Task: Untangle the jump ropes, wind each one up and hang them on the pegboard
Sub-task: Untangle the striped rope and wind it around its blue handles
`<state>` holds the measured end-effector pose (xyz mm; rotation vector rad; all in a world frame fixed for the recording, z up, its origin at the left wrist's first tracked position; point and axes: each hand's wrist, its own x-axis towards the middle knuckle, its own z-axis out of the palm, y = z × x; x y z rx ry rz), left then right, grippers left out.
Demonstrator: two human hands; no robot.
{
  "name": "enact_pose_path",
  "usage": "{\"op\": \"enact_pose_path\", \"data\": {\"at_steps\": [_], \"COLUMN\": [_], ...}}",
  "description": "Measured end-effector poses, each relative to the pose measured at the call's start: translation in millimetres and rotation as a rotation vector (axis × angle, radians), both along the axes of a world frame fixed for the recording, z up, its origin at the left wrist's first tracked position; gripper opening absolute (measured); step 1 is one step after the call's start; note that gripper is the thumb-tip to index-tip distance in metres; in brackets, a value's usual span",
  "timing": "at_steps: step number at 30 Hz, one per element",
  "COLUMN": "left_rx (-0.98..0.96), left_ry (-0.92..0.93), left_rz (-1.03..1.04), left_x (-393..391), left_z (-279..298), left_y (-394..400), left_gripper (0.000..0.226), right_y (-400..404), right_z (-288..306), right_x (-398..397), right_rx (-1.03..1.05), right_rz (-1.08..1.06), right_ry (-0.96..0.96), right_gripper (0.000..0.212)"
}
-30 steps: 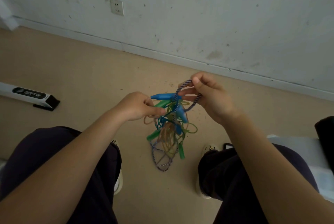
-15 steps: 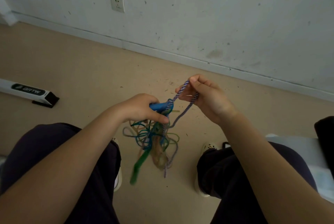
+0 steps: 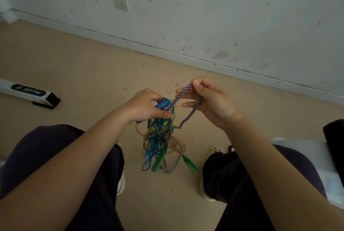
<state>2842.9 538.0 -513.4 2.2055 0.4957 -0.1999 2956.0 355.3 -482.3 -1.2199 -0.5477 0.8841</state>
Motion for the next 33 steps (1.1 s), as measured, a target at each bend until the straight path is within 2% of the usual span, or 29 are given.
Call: {"op": "enact_pose_path", "data": {"at_steps": [4,6,9,13,16,18,21,23,27,31,33], "left_rx": [-0.132,-0.136,-0.141,-0.119,-0.145,-0.159,-0.205,-0.218,-0.253,-0.252,-0.333], "left_ry": [-0.054,-0.095,-0.126,-0.118,-0.088,-0.07,-0.049,-0.051,-0.133,-0.236,-0.266], "left_rz": [-0.014,0.007,0.049,0.016,0.0,-0.012,-0.031,-0.037,0.066,0.278,0.31], "left_x": [-3,-3,-3,-4,-3,-2,-4,-4,-3,-2,-2], "left_z": [2,3,4,5,6,8,9,9,10,7,5], "left_y": [-3,-3,-1,-7,-13,-15,-12,-9,-1,10,10], "left_gripper": [0.029,0.023,0.032,0.042,0.028,0.028,0.04,0.036,0.028,0.017,0.016], "right_y": [0,-1,-2,-3,1,4,6,5,4,-2,-5], "right_z": [4,6,7,8,3,1,7,10,5,0,-2], "right_x": [3,6,8,3,-5,-8,-8,-7,-1,12,14], "right_rx": [-0.01,-0.049,-0.132,-0.332,-0.459,-0.549,-0.69,-0.75,-0.711,-0.528,-0.445], "right_rz": [-0.055,-0.096,-0.098,0.013,0.09,0.083,0.13,0.195,0.131,-0.064,-0.106], "right_ry": [0.014,-0.025,-0.133,-0.345,-0.515,-0.669,-0.875,-0.964,-0.981,-0.834,-0.762], "right_gripper": [0.018,0.018,0.022,0.021,0.014,0.012,0.017,0.022,0.019,0.012,0.01]}}
